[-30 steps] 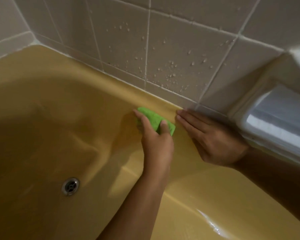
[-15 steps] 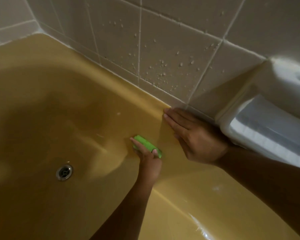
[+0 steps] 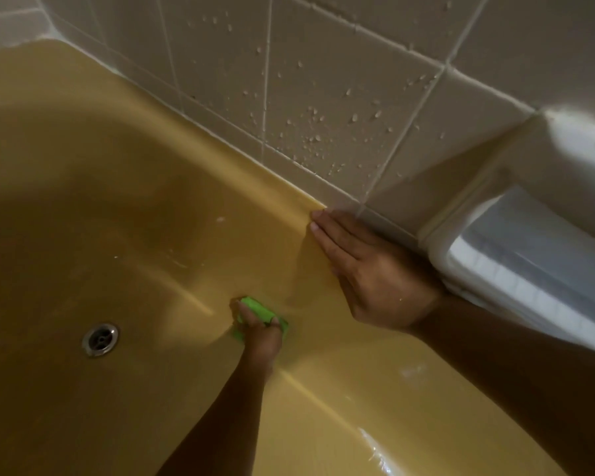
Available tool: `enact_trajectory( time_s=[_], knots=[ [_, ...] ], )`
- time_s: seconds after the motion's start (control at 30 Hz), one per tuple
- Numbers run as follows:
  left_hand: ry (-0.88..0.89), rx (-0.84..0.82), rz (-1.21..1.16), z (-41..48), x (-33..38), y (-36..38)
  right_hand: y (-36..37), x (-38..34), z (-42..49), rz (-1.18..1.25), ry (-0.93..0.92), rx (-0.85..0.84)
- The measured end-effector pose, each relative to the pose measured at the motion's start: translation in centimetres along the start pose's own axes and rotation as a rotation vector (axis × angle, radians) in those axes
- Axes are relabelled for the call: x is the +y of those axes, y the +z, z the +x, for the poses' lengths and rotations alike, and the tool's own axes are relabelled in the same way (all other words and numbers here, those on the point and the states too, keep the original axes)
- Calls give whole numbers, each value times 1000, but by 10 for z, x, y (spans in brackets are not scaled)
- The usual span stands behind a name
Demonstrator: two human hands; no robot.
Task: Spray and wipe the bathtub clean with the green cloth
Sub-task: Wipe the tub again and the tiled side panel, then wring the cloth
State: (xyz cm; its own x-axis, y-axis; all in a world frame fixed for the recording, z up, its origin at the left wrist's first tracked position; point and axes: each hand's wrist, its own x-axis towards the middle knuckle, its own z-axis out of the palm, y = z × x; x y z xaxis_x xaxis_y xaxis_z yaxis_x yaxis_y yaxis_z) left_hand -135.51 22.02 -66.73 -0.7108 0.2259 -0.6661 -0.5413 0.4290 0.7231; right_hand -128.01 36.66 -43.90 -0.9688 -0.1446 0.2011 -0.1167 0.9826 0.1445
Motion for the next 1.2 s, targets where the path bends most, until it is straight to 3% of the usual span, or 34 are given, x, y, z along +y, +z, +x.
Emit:
enact_trajectory(
  time_s=[0.23, 0.47, 0.67, 0.8, 1.07, 1.2],
  knots=[
    [16, -19, -458, -34, 8, 13, -1, -1, 1, 3, 8, 9],
    [255, -74, -690, -107, 76, 15, -16, -3, -25, 42, 45, 13],
    [648, -157, -528, -159, 135, 7, -28, 12, -93, 51, 84, -44],
    [733, -26, -246, -158, 103, 20, -28, 11, -94, 49, 85, -32],
    [364, -50, 35, -87, -19, 48, -28, 8, -91, -64, 36, 22],
    [96, -47, -67, -67, -53, 52, -24, 13, -94, 1, 49, 25]
  ],
)
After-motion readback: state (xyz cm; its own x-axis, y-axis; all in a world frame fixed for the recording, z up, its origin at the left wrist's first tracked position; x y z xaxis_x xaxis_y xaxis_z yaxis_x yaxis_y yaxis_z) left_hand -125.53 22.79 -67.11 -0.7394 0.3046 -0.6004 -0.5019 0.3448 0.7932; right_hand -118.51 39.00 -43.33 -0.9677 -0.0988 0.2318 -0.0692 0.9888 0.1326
